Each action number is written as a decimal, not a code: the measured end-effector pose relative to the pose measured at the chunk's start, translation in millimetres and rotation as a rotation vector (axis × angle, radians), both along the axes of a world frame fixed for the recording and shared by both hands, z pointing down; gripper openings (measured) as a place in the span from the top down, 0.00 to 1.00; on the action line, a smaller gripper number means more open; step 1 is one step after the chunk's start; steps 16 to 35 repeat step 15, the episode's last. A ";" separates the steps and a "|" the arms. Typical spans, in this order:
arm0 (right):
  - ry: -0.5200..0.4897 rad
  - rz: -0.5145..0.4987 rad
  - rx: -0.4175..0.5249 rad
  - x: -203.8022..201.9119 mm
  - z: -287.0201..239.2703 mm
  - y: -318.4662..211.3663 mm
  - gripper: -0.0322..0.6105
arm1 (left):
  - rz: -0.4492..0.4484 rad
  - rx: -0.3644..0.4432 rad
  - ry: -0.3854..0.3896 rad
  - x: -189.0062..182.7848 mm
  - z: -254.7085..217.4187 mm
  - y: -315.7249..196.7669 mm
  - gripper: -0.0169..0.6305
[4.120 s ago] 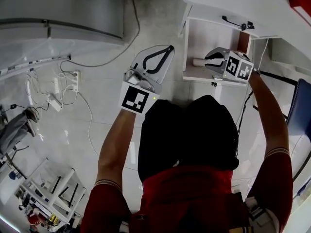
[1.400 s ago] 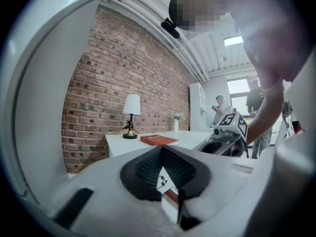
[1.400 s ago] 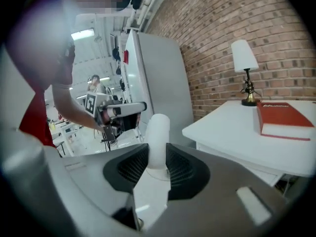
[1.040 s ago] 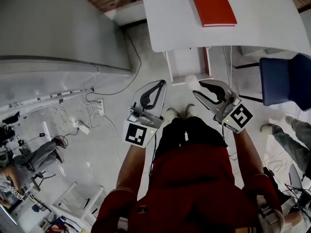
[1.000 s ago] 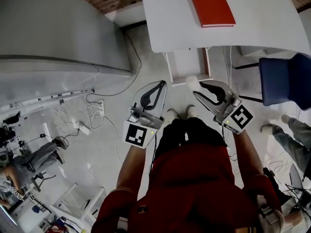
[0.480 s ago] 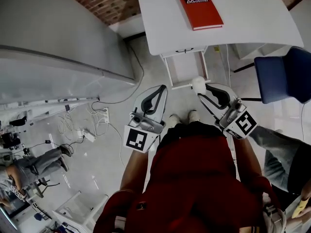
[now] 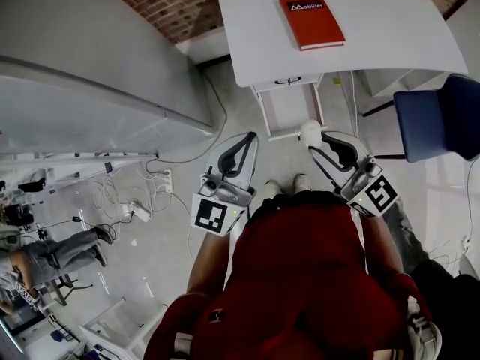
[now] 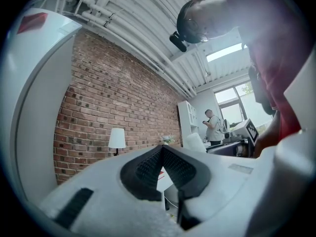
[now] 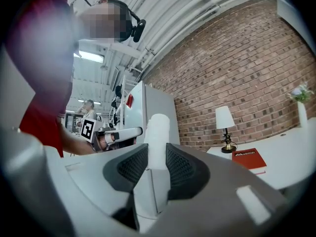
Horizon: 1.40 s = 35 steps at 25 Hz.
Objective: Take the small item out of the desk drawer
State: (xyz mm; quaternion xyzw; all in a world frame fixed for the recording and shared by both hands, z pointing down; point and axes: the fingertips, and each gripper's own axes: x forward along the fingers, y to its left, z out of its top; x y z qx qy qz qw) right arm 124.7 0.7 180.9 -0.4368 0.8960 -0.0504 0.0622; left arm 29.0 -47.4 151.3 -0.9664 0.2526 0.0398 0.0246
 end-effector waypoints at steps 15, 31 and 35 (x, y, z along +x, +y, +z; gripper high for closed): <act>0.016 0.019 -0.012 5.1 5.6 -3.9 0.76 | 0.002 0.014 -0.020 -3.5 3.4 -10.8 0.97; 0.016 0.019 -0.012 5.1 5.6 -3.9 0.76 | 0.002 0.014 -0.020 -3.5 3.4 -10.8 0.97; 0.016 0.019 -0.012 5.1 5.6 -3.9 0.76 | 0.002 0.014 -0.020 -3.5 3.4 -10.8 0.97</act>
